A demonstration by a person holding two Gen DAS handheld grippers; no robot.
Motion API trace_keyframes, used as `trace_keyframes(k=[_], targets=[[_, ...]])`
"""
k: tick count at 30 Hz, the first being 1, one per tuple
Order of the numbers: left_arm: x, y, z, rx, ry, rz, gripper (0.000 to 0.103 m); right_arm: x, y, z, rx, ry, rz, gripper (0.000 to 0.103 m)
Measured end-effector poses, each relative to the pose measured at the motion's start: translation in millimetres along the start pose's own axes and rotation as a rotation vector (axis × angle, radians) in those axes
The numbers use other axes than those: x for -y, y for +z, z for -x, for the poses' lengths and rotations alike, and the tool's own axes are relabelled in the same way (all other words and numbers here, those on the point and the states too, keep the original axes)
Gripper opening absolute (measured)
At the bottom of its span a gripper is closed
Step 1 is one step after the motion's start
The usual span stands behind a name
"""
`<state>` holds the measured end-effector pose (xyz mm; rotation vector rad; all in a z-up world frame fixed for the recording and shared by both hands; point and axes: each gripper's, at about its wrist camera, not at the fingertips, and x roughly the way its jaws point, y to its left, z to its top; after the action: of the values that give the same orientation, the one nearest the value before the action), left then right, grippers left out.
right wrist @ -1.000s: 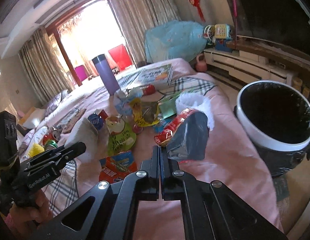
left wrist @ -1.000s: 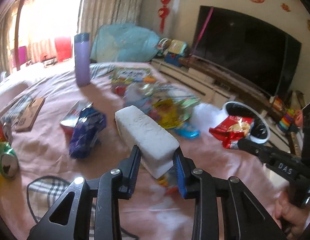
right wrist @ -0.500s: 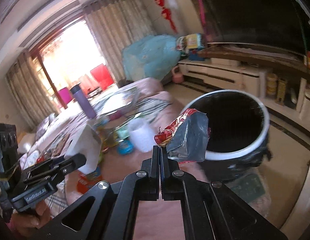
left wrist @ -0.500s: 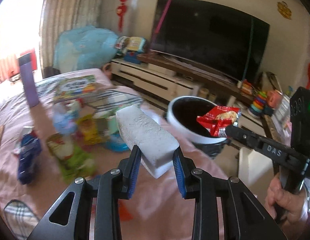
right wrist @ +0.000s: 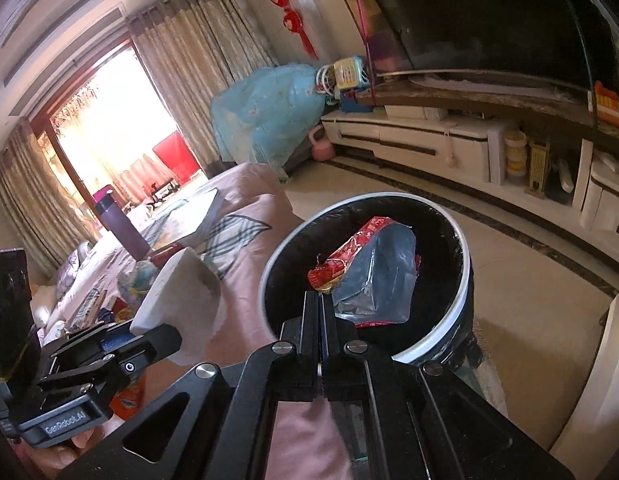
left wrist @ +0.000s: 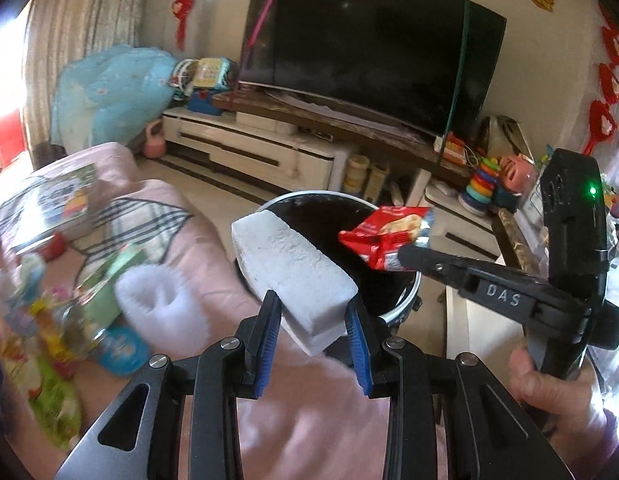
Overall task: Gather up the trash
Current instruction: 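Carry both items over the black bin while the right tool opens, dropping the red bag, then open the left tool over the bin to drop the foam block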
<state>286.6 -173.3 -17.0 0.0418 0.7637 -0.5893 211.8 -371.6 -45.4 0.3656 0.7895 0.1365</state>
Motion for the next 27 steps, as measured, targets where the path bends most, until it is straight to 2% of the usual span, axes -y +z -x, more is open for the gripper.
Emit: trace_keyframes(k=[6,13,15,18,20,21,22,26,27], targets=[[-9.4,30.1,-46.4,-0.047,-0.023,0.008,0.032,23.0,9.7,-21.4,-0.056,0.017,-0.014,0.0],[-2.4,47.6,-70.9,-0.083,-0.017,0.019,0.036,39.4,16.0,-37.7,-0.094,0.018,-0.021,0.003],[3.9,48.7,-72.8,-0.084,-0.002,0.009,0.045,42.7,16.5,-40.6,-0.103,0.021,-0.027,0.006],[11.1,46.9,-66.9,-0.082,0.008,-0.001,0.052,47.1,15.5,-42.0,-0.108,0.024,-0.049,0.008],[13.2,44.1,-62.8,-0.081,0.012,0.001,0.061,48.7,14.2,-39.7,-0.101,0.023,-0.062,0.015],[15.4,39.4,-56.8,-0.076,0.011,0.002,0.062,49.3,13.3,-37.4,-0.094,0.025,-0.071,0.024],[15.1,34.4,-51.8,-0.073,0.013,0.003,0.063,49.4,13.4,-35.6,-0.087,0.027,-0.077,0.033],[14.4,20.2,-32.6,-0.063,0.019,0.019,0.065,45.0,10.2,-20.8,-0.039,0.034,-0.099,0.046],[13.0,16.4,-27.8,-0.056,0.021,0.021,0.066,43.3,10.0,-18.9,-0.031,0.035,-0.101,0.052]])
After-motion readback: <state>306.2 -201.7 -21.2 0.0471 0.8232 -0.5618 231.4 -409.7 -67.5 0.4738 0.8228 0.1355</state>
